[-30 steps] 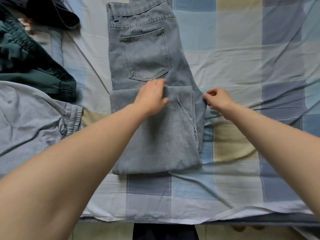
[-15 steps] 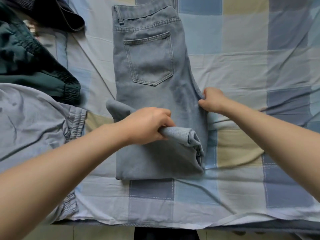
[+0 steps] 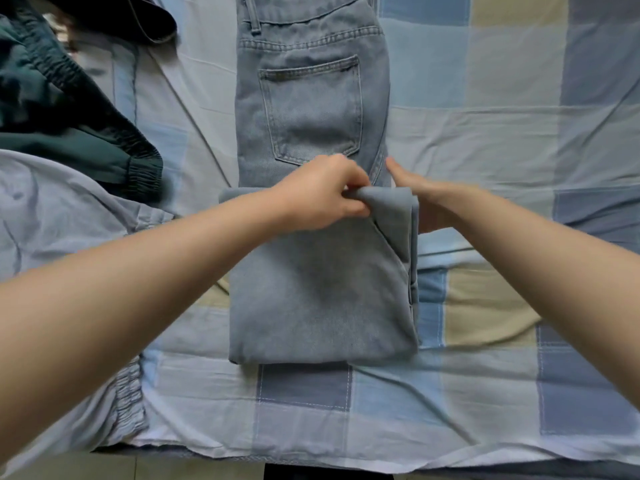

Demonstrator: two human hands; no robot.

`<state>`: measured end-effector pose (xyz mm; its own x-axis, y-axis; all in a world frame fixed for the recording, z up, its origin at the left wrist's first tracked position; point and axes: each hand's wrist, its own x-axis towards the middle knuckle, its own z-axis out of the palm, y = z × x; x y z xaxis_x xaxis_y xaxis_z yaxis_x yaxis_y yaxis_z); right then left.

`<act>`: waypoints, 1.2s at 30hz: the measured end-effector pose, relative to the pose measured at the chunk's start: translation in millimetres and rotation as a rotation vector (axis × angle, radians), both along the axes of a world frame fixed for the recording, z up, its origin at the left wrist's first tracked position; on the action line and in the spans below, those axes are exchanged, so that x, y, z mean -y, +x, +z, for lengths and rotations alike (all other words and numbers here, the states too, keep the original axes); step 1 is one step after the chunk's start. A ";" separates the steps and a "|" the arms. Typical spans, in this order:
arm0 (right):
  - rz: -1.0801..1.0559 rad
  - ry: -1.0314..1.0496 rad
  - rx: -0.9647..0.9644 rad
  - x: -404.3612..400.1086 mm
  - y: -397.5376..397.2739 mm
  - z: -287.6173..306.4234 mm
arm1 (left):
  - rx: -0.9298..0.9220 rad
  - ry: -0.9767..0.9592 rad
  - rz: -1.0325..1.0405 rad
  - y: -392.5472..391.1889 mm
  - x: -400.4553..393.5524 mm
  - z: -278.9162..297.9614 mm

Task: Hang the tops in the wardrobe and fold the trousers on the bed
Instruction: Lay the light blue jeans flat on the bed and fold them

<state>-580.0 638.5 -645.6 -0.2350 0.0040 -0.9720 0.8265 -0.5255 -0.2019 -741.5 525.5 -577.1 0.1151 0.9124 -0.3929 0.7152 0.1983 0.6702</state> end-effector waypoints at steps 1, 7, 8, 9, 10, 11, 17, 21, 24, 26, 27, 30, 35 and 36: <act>-0.051 -0.034 -0.005 -3.6 3.7 -5.2 | -0.018 -0.017 0.032 -0.2 -11.5 -11.4; -0.293 0.104 -0.026 -0.1 22.8 -18.0 | -0.299 -0.022 0.056 15.6 -36.7 -74.4; -0.263 0.271 -0.026 3.8 25.4 -16.8 | -0.406 0.001 0.024 15.8 -32.8 -78.0; -0.151 0.524 -0.026 3.1 30.4 -15.7 | -0.484 0.040 0.002 14.6 -30.3 -79.4; 0.041 0.812 -0.027 0.9 37.4 -14.9 | -0.524 0.090 -0.004 10.1 -25.7 -79.0; 0.244 1.082 -0.060 0.1 44.0 -12.8 | -0.539 0.135 -0.007 2.1 -18.5 -76.0; 1.459 1.709 -0.701 8.8 65.5 3.3 | -0.672 0.515 -0.467 -93.1 70.0 -64.8; 1.879 1.702 -0.716 12.1 69.2 -12.8 | -0.753 0.439 -0.790 -128.3 120.4 -67.6; 1.950 1.781 -0.700 3.4 54.7 -27.0 | -0.798 0.389 -0.853 -121.3 128.0 -82.2; 1.966 1.793 -0.738 -5.0 42.1 -35.8 | -0.766 0.431 -0.816 -115.1 115.2 -95.2; 1.973 1.789 -0.759 -9.6 37.6 -40.8 | -0.752 0.444 -0.799 -114.3 107.1 -101.8; 1.933 1.815 -0.837 -18.7 34.4 -55.8 | -0.754 0.440 -0.798 -114.6 92.3 -117.4; 1.722 1.698 -0.785 -4.6 34.6 -60.5 | -0.714 0.409 -0.694 -110.0 99.8 -117.3; 1.693 1.669 -0.750 -0.3 36.5 -57.0 | -0.703 0.381 -0.696 -107.1 99.9 -112.5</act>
